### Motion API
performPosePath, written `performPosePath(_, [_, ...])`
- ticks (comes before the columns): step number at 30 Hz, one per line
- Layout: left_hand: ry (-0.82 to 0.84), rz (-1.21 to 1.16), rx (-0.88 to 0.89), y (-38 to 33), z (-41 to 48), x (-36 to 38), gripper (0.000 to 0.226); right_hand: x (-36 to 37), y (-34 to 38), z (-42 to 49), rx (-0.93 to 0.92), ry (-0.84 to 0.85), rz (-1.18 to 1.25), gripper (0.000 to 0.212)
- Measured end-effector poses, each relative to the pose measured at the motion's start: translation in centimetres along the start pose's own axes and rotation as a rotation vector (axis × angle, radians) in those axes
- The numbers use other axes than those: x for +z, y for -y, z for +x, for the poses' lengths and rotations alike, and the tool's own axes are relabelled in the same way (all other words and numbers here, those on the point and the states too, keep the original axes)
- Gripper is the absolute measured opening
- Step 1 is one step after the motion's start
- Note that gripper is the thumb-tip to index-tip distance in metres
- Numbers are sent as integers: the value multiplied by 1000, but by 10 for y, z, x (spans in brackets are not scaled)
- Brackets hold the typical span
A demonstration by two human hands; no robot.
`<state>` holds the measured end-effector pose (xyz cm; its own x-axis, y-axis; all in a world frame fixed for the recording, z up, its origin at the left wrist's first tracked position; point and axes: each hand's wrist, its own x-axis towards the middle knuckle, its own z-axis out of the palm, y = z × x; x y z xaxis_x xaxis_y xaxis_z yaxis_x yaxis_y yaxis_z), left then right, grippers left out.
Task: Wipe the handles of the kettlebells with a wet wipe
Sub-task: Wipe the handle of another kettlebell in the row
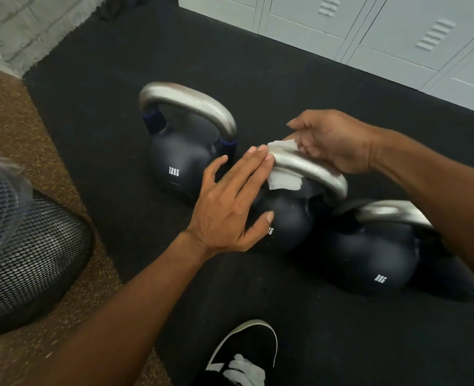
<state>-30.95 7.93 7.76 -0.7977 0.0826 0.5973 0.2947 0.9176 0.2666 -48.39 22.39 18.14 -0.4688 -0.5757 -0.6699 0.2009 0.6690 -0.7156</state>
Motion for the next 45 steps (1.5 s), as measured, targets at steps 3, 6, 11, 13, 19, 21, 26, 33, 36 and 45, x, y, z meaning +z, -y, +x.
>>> performPosePath(3, [5, 4, 5, 1, 0, 0, 74, -11, -5, 2, 121, 198, 111, 82])
performPosePath(6, [10, 9, 6, 2, 0, -1, 74, -13, -6, 4, 176, 340, 237, 81])
performPosePath(11, [17, 11, 3, 2, 0, -2, 75, -10, 7, -1, 192, 307, 227, 79])
performPosePath(13, [14, -1, 2, 2, 0, -2, 74, -10, 5, -6, 146, 211, 182, 77])
performPosePath(19, [-4, 4, 11, 1, -2, 0, 74, -2, 11, -4, 205, 331, 178, 87])
performPosePath(21, [-6, 15, 9, 2, -1, -1, 73, 3, 25, 1, 242, 332, 83, 89])
performPosePath(26, [-17, 39, -78, -14, 0, -4, 63, 13, 22, -10, 136, 99, 20, 75])
performPosePath(33, [-51, -103, -50, 3, 7, -14, 51, 62, -20, -58, -461, -488, -1113, 61])
performPosePath(36, [-50, -69, -17, 9, 1, -14, 51, 66, -39, -57, -510, -565, -1456, 63])
performPosePath(45, [-10, -51, -42, 10, -8, -6, 57, 71, -34, -48, -534, -621, -1518, 60])
